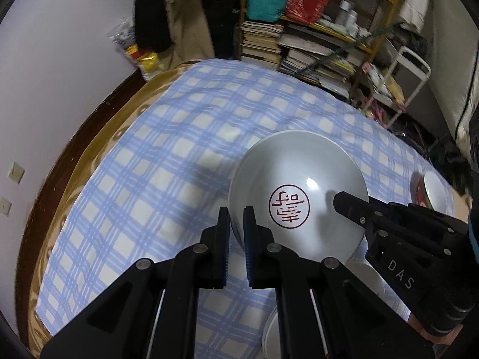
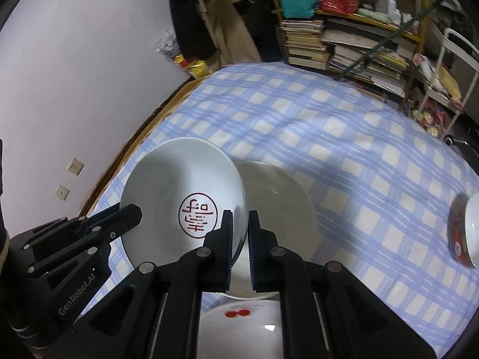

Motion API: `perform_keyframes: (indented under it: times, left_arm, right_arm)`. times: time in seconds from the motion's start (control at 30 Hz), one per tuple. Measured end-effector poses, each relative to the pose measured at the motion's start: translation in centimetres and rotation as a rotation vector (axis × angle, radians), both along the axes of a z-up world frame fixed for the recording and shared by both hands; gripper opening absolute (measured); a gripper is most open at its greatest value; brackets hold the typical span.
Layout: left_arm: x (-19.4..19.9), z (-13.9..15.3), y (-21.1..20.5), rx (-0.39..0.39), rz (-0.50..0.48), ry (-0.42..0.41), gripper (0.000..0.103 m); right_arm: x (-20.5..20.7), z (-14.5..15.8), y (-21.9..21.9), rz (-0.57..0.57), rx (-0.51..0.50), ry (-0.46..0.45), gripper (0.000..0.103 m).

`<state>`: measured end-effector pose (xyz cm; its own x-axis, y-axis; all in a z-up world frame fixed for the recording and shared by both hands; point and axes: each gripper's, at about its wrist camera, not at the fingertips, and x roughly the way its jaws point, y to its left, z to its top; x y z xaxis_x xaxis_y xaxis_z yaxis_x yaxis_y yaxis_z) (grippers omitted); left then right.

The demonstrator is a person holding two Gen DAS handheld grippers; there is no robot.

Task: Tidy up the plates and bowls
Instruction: 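Lift the stamped bowl with both tools and lower it into the plain white bowl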

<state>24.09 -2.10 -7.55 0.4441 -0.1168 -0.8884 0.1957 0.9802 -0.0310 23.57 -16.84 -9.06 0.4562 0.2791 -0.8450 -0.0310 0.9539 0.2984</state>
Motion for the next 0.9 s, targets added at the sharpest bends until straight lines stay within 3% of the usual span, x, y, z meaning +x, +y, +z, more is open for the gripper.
perform_keyframes:
  times: [0.4,0.9]
  left_arm:
    - [0.3,-2.5,-2.7,0.009,-0.039,0.044,0.009]
    - [1.0,-5.0,-2.7,0.022,-0.031,0.091,0.009]
  right_arm:
    - [-0.6,-2.2,-2.6,-0.072,0.013,0.023,0.011]
    - [0.0,-4.2,-1.8,-0.063,-0.048,0.044,0.011]
